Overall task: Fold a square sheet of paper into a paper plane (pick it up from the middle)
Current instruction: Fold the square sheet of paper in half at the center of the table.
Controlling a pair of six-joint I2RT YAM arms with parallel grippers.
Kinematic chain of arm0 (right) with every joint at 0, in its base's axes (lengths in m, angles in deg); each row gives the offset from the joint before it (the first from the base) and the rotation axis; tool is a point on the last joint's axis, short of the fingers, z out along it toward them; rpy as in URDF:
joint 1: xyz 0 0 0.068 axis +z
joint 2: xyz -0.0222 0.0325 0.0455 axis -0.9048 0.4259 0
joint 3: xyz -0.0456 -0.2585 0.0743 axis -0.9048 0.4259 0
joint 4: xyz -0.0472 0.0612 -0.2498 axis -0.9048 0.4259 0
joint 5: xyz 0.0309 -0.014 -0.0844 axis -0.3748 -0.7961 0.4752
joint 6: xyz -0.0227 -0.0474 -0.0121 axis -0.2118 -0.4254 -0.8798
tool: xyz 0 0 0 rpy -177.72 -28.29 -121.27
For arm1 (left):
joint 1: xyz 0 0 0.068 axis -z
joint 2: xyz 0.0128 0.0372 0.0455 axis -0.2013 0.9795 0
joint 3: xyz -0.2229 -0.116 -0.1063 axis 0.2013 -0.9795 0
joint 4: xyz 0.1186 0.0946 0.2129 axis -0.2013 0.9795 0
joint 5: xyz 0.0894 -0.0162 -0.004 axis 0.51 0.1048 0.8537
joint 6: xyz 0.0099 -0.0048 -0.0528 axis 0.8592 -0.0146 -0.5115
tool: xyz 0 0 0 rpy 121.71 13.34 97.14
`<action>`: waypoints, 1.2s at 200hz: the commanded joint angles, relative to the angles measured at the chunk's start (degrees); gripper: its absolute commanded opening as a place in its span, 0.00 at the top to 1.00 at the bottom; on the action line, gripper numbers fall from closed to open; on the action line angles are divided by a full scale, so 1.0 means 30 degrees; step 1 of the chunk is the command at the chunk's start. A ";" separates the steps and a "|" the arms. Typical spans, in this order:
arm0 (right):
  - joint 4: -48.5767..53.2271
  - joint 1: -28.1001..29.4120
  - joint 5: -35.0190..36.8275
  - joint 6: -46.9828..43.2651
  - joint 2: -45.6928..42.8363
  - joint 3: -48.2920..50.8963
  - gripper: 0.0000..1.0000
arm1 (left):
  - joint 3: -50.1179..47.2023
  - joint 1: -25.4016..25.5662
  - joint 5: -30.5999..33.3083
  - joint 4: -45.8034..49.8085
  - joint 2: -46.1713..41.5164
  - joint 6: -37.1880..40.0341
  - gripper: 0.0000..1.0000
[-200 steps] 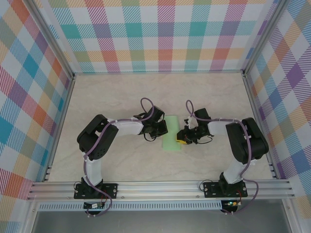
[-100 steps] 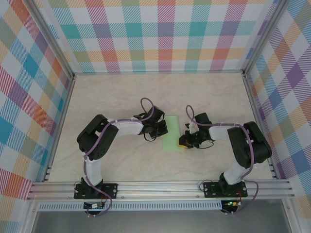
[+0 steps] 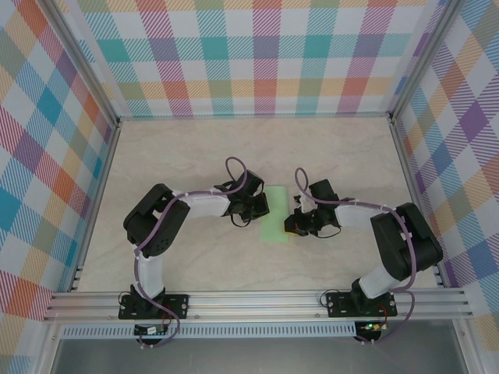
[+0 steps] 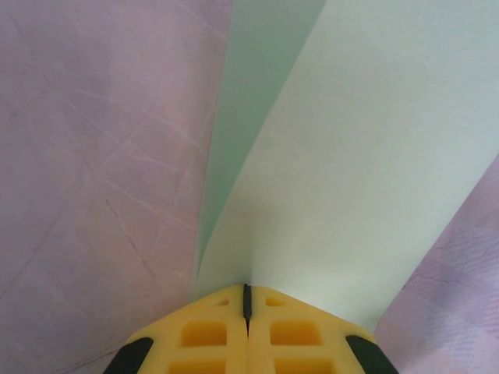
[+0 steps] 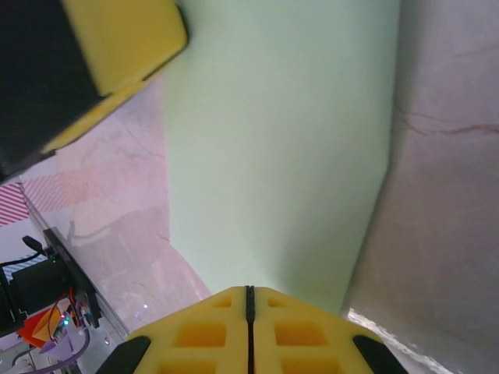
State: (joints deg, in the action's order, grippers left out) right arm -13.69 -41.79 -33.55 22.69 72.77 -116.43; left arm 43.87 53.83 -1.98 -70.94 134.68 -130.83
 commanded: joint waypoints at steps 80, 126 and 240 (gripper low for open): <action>-0.0481 0.0096 0.1078 0.0889 0.1007 0.1697 0.92 | -0.0632 0.0306 0.0391 0.1856 0.0342 0.0481 1.00; -0.0816 0.0183 0.0473 0.1170 0.0255 0.1611 0.92 | -0.0601 0.0310 0.0417 0.1950 0.0339 0.0614 1.00; -0.1869 0.0240 -0.0096 0.1386 0.0644 0.2830 0.92 | -0.0546 0.0297 0.0322 0.2090 0.0287 0.0780 1.00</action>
State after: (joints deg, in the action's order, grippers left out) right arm -18.79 -41.59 -35.89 25.77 73.42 -110.16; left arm 43.87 53.83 -2.01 -70.90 134.68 -129.50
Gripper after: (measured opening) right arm 0.086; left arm 0.039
